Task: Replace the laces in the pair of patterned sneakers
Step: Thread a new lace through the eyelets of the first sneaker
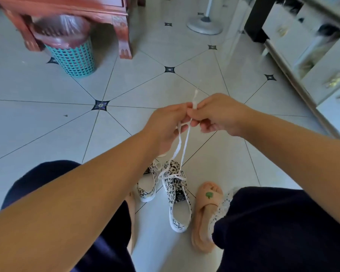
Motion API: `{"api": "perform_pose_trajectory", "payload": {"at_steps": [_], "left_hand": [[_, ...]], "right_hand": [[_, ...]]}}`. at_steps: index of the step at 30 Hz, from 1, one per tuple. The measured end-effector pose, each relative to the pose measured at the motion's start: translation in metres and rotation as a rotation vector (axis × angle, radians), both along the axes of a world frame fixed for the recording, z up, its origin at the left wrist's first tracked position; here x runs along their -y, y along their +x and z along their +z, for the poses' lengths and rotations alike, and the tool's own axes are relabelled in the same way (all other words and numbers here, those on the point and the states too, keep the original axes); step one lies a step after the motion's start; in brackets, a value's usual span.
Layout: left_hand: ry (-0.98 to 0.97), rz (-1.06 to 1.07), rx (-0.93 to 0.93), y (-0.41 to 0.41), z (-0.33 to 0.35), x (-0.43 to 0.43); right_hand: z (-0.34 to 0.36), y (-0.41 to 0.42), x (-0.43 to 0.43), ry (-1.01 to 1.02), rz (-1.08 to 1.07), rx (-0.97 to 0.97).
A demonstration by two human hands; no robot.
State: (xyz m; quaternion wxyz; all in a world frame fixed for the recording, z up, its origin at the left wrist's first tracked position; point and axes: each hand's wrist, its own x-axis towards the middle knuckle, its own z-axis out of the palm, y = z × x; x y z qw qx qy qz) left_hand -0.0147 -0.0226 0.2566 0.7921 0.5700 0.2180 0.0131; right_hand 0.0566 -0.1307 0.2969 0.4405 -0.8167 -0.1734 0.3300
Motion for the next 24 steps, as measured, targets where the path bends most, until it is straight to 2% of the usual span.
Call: {"api": "perform_pose_trajectory", "payload": {"at_steps": [3,5,8,10,13,17,20,24], "left_hand": [[0.018,-0.076,0.084,-0.002,-0.002,-0.005],[0.142,-0.122,0.112,-0.001,-0.002,-0.003],[0.322,-0.010,0.101,0.007,-0.006,-0.001],[0.342,0.089,0.058,0.013,-0.007,-0.001],[0.148,0.209,-0.007,0.022,-0.007,-0.009],[-0.320,0.451,-0.042,0.038,-0.013,-0.026],[-0.343,0.519,-0.161,0.044,-0.035,-0.030],[-0.300,0.572,-0.339,0.039,-0.084,-0.035]], "right_hand": [[-0.009,0.001,0.000,-0.070,0.056,-0.079],[-0.013,0.001,-0.001,-0.074,0.101,-0.084],[-0.020,0.002,-0.007,-0.013,0.084,-0.058],[-0.025,0.004,-0.013,0.033,0.062,-0.060],[-0.040,0.011,-0.015,0.009,0.155,-0.006],[-0.084,0.025,0.003,-0.340,0.526,0.229],[-0.132,0.037,0.026,-0.593,0.708,0.205],[-0.175,0.056,0.048,-0.750,0.854,0.141]]}}
